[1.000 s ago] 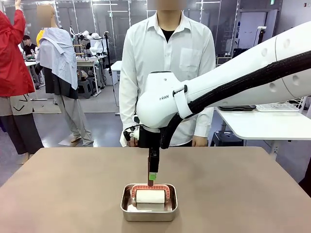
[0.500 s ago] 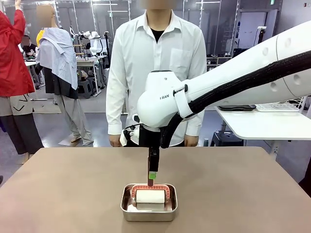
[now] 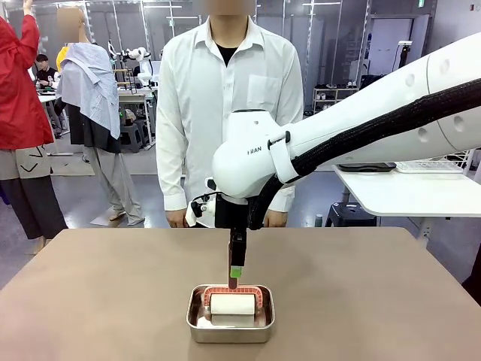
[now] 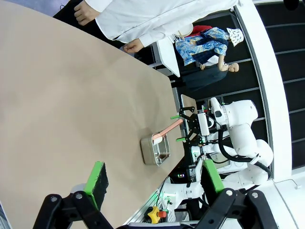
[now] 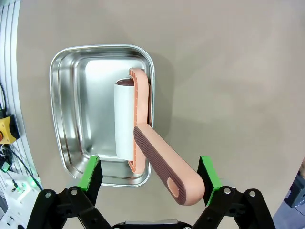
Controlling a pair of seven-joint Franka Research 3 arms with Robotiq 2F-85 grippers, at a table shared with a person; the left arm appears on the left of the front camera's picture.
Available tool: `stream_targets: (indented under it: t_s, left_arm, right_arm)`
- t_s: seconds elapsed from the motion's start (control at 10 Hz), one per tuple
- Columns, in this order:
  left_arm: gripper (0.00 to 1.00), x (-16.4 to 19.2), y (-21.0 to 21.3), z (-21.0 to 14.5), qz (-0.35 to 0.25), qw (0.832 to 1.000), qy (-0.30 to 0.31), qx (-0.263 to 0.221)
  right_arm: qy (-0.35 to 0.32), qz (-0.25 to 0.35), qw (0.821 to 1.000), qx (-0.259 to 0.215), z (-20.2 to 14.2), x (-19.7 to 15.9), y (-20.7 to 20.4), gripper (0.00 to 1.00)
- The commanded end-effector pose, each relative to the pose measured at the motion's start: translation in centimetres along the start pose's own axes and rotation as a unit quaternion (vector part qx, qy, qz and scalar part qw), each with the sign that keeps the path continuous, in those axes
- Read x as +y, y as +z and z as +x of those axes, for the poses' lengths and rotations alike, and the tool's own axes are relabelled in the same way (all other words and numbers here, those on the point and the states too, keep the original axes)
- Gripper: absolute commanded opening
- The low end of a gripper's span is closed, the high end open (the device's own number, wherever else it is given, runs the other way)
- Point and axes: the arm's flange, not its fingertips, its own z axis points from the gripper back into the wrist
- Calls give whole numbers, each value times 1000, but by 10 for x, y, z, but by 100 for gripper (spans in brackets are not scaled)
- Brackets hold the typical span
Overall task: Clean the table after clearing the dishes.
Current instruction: Place the Lint Roller back on top of the Airtight Container.
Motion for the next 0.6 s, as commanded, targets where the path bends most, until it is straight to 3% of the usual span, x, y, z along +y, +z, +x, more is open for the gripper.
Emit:
stream_targets:
  t_s: [0.0,0.5]
  left_arm:
    - [100,-1,3,-2,5,1000,-2,1]
    - [100,-1,3,-2,5,1000,-2,1]
  right_arm:
    - [1,-1,1000,0,1,1,1,100]
    - [0,0,1000,0,0,0,0,100]
